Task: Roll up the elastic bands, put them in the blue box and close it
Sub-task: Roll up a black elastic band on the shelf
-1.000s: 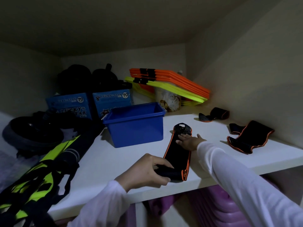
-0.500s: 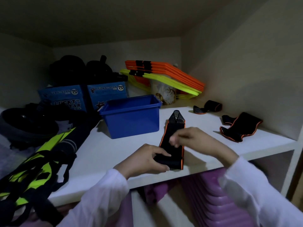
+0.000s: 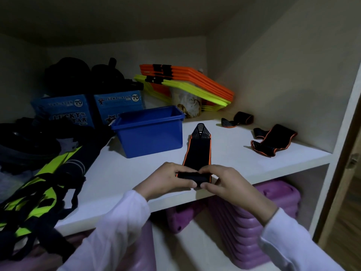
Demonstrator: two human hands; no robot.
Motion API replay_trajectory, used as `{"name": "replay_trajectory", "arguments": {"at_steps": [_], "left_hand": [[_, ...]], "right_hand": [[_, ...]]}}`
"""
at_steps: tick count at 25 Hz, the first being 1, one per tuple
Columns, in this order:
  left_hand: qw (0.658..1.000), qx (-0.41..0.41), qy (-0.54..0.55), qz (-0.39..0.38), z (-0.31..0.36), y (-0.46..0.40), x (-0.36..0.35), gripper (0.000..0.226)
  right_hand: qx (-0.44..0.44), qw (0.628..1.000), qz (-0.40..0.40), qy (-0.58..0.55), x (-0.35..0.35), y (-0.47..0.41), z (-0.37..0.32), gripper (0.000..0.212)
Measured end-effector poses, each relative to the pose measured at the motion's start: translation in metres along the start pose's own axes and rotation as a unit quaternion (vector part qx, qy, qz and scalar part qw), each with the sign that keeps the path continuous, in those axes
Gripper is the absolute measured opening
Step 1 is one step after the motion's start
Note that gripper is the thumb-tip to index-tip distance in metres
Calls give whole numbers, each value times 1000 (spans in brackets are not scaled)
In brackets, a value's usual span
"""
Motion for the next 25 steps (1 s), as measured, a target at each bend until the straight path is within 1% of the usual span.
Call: {"name": "replay_trajectory", "arguments": {"at_steps": [1, 3, 5, 7, 10, 15, 20, 25], "left_hand": [[1000, 0, 12, 8, -1, 0, -1, 28], [999, -3, -14, 38, -4, -1, -2, 24], [999, -6, -16, 48, -6, -2, -3, 24], [999, -4, 18, 37, -8, -3, -4, 24], [999, -7, 38, 28, -12, -4, -3, 23], [995, -2, 90, 34, -14, -6, -2, 18], [995, -6, 84, 54, -17, -10, 0, 15], [995, -11, 94, 41, -15, -9, 1, 13]], "right_hand": [[-3, 1000, 0, 8, -1, 0, 3, 38], [-11, 1000, -6, 28, -3, -2, 8, 40], [-23, 1000, -5, 20, -2, -5, 10, 37], [-33, 999, -7, -10, 1, -7, 12, 33], [-41, 998, -9, -45, 3, -10, 15, 27], [-47, 999, -24, -1, 5, -15, 12, 27], [-56, 998, -23, 4, 5, -17, 11, 33], [-82, 996, -39, 20, 8, -21, 7, 34]]}}
Point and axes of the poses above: each hand's wrist, its own y-axis away from the middle knuckle, its own x-axis out of the back of the hand, z = x × y, the point moved 3 cm from there along -y, towards the middle knuckle, and after that the axes turned 14 degrees about -y, right-handed, at the moved point
